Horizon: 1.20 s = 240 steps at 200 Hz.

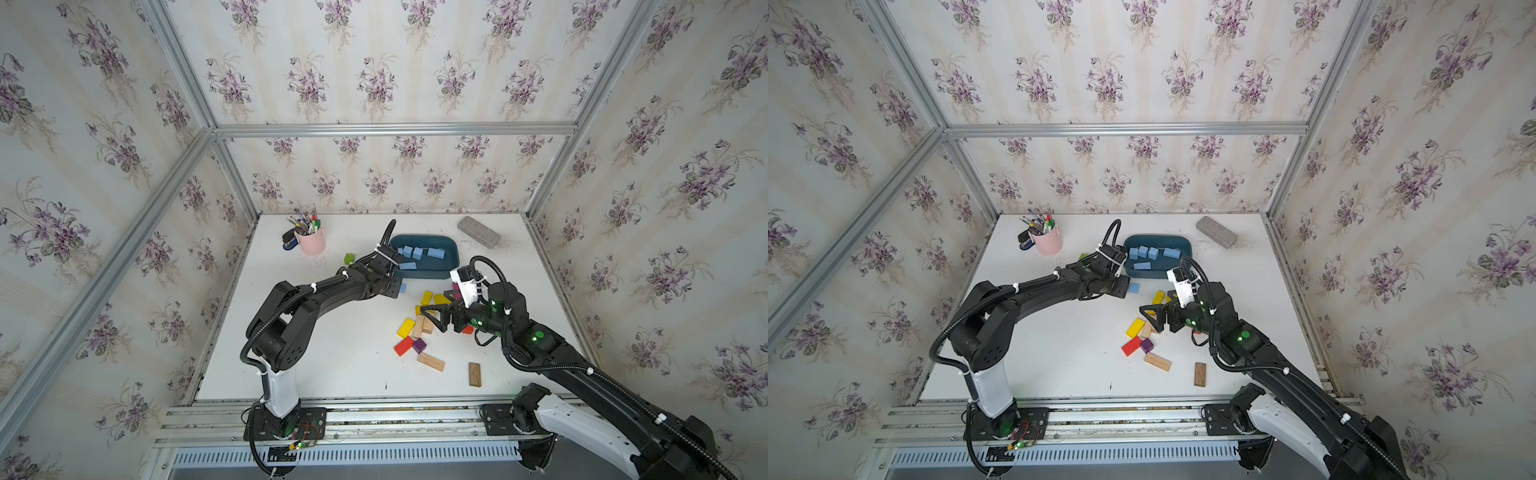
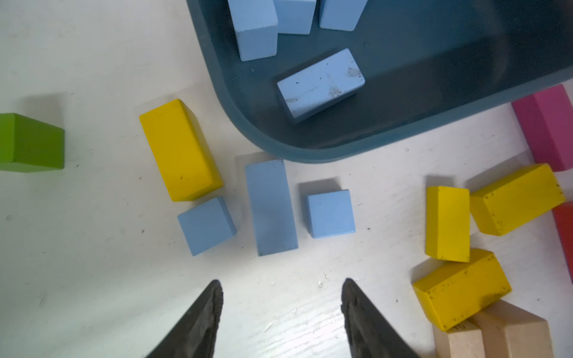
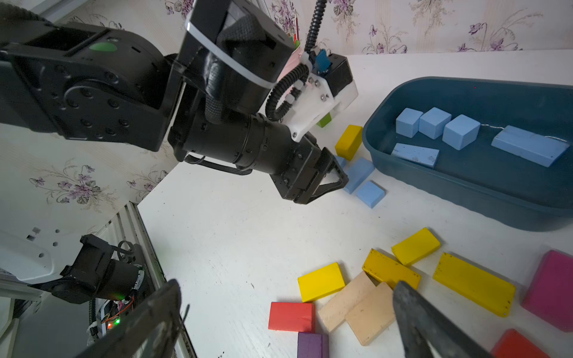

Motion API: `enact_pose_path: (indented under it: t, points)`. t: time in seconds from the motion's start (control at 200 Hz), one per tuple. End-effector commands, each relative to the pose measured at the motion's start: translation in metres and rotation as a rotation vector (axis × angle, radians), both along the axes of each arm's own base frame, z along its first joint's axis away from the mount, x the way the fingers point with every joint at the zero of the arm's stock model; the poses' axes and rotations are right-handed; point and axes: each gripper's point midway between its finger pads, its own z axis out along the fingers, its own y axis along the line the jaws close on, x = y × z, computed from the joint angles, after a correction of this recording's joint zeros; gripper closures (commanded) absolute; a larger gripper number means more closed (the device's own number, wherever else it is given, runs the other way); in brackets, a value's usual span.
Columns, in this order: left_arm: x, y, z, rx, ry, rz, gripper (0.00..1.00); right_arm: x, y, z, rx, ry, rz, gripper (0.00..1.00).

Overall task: Pick out the blue building blocks
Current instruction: Pick up the building block from the center of the board.

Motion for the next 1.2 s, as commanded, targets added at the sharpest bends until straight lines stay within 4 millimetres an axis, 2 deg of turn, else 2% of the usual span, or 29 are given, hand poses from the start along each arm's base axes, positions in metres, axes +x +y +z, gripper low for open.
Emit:
enact_pose_path:
  t: [0.0, 0.065, 0.385, 0.4, 0.47, 0.505, 0.774, 0.849, 1.054, 1.194]
  points:
    - [0.008, -0.005, -0.003, -0.024, -0.003, 0.011, 0.38, -0.002, 0.003, 0.006, 0.028, -0.005, 0.011, 0.00]
    - [0.011, -0.005, -0.009, -0.017, 0.005, 0.015, 0.44, -0.003, 0.003, 0.006, 0.032, -0.004, 0.015, 0.00]
    - [0.022, -0.004, -0.030, 0.027, 0.018, 0.042, 0.44, -0.006, 0.003, 0.005, 0.035, -0.002, 0.021, 0.00]
    - [0.022, -0.004, -0.031, 0.028, 0.018, 0.041, 0.48, -0.006, 0.002, 0.005, 0.035, -0.002, 0.021, 0.00]
    - [0.023, -0.004, -0.034, 0.032, 0.022, 0.044, 0.50, -0.006, 0.002, 0.006, 0.036, -0.003, 0.020, 0.00]
    - [0.024, -0.005, -0.036, 0.034, 0.024, 0.044, 0.55, -0.006, 0.003, 0.005, 0.036, -0.001, 0.022, 0.00]
    - [0.028, -0.009, -0.045, 0.031, 0.039, 0.046, 0.59, -0.007, 0.003, 0.007, 0.041, 0.001, 0.025, 0.00]
    - [0.026, -0.009, -0.047, 0.027, 0.048, 0.048, 0.65, -0.008, 0.003, 0.008, 0.048, 0.000, 0.026, 0.00]
    - [0.023, -0.004, -0.037, 0.029, 0.037, 0.027, 0.80, -0.007, 0.002, 0.007, 0.047, 0.003, 0.020, 0.00]
    - [0.015, 0.001, -0.017, 0.010, 0.014, 0.004, 0.87, -0.005, 0.000, 0.009, 0.048, -0.007, 0.001, 0.00]
